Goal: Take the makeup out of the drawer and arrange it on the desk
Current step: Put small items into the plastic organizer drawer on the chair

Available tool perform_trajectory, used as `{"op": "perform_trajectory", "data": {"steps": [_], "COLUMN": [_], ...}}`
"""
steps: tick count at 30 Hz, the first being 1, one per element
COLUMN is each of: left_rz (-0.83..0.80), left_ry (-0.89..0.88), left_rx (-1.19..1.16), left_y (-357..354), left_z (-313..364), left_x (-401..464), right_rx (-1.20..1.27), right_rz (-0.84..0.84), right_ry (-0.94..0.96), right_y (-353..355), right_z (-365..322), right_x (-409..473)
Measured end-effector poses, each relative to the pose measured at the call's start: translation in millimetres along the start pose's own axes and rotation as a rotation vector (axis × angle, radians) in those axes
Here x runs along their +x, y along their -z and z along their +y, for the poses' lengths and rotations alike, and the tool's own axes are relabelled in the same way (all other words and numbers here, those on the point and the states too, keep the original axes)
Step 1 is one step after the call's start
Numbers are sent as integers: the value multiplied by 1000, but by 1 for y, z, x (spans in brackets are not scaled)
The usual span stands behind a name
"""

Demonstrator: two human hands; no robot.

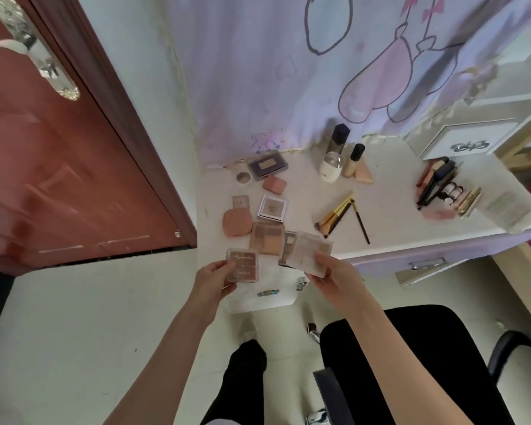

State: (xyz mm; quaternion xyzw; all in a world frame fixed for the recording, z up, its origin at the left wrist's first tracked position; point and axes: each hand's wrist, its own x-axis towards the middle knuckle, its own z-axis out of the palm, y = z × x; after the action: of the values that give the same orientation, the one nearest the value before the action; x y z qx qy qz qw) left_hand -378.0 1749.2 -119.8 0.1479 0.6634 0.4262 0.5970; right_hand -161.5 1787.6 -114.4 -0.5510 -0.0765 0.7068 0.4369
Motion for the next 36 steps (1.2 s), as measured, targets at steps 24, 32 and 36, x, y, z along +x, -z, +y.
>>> {"op": "perform_trajectory", "data": {"steps": [24, 32, 36], "left_rz": [288, 124, 62], "left_ry": [-99, -151, -149], "left_rx": [549, 820, 1024], "left_y": [8, 5, 5], "left_z": [94, 96, 105], "left_x": [212, 208, 203], "right_rx": [-602, -839, -1017], "right_rz": [399, 329, 299], "right_ry": [-12, 53, 67], "right_y": [-90, -102, -102], "right_z": [-28, -28, -37], "right_x": [149, 144, 135]}}
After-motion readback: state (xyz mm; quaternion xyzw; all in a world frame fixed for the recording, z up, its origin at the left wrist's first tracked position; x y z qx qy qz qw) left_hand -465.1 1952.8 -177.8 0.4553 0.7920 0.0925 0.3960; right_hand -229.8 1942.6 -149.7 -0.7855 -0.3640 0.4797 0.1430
